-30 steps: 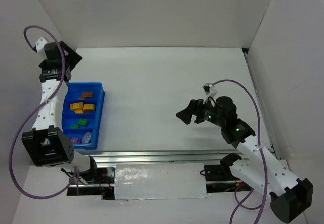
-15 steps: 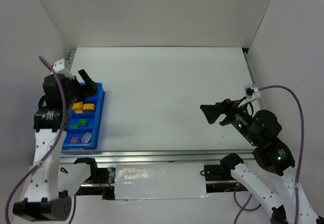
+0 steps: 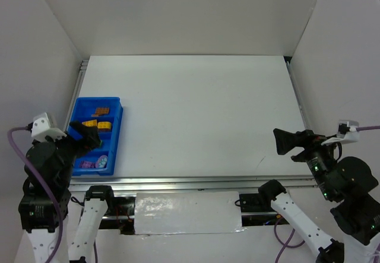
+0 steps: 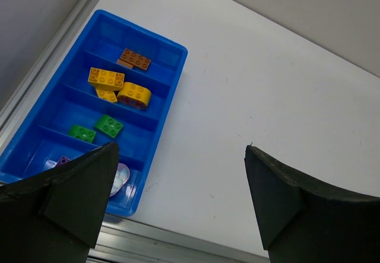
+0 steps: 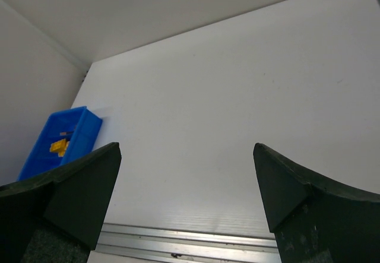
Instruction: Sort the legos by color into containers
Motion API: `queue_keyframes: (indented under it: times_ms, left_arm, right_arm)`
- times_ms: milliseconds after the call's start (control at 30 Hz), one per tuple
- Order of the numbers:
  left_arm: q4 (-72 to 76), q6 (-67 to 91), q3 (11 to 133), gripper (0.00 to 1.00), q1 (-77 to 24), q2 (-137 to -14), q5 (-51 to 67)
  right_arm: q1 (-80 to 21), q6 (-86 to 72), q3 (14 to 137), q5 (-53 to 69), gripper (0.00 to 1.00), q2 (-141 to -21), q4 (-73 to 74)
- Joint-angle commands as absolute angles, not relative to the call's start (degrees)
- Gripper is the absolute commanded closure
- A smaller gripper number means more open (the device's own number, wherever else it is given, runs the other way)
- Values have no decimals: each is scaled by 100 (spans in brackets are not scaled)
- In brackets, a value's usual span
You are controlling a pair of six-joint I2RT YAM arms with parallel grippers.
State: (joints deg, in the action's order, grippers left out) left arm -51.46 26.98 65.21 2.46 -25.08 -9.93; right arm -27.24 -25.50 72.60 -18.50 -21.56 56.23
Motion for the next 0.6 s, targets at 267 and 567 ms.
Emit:
queue_keyframes:
  times_ms: [267, 567]
  left_arm:
    - [-5756, 2584, 7391, 0, 141, -2022, -1124]
    - [-6100, 2927, 7919, 1, 53, -1986, -2048]
  right_arm:
    - [-2760, -2303, 8190, -1995, 0, -1775, 6547]
    - [-2768, -2373, 8306, -1855, 0, -1617, 6662]
